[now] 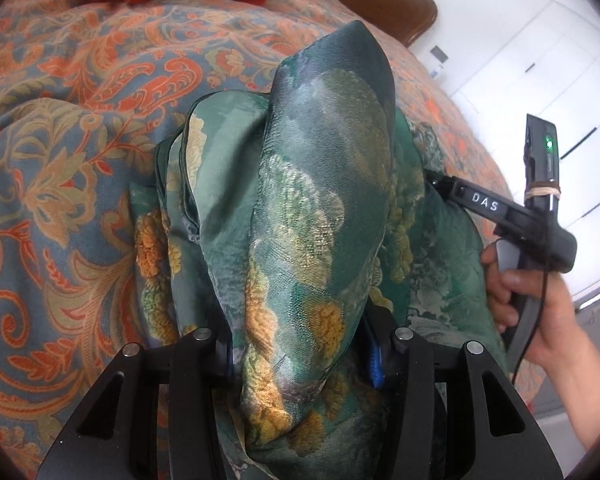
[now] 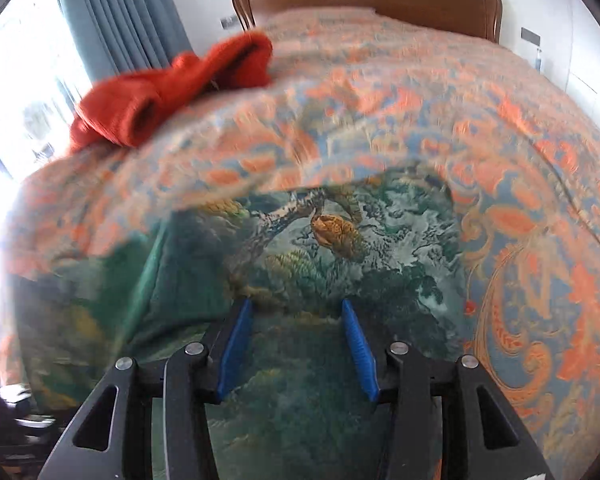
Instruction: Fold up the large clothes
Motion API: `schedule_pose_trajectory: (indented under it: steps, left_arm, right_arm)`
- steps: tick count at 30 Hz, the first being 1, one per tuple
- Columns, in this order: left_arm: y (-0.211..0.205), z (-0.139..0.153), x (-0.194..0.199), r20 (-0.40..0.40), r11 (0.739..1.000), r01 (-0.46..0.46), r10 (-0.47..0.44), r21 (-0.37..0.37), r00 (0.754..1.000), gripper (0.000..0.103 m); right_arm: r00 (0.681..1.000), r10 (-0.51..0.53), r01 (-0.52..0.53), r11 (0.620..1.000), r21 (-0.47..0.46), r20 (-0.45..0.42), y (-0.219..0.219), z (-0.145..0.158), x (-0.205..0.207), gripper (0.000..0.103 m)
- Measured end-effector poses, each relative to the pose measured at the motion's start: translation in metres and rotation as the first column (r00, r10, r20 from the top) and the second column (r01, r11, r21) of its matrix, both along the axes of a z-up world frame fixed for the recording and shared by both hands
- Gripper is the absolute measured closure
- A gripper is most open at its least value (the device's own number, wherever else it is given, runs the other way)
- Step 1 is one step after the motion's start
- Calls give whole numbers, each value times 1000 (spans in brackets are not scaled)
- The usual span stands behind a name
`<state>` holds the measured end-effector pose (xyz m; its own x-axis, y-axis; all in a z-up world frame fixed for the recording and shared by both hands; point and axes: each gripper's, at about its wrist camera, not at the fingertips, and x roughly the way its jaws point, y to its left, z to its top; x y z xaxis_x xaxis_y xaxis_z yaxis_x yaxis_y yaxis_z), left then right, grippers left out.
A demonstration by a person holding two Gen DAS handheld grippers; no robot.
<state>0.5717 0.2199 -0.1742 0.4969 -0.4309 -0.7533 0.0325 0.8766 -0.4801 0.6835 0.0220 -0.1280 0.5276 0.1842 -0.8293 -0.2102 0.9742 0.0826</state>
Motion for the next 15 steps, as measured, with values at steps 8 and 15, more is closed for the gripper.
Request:
schedule_pose_trajectory:
  steps: [8,15]
  left_arm:
    - [-4,-1,-4,2,1000,-6,6,21,1000,51]
    - [-8,4,-2,-1,1000,-11,11,16,1000,51]
  right_arm:
    - [1000,-10,10,1000,12,8,-12,-7,1,55]
    - [991,99,-100,995,7,93,-11,55,-72,55]
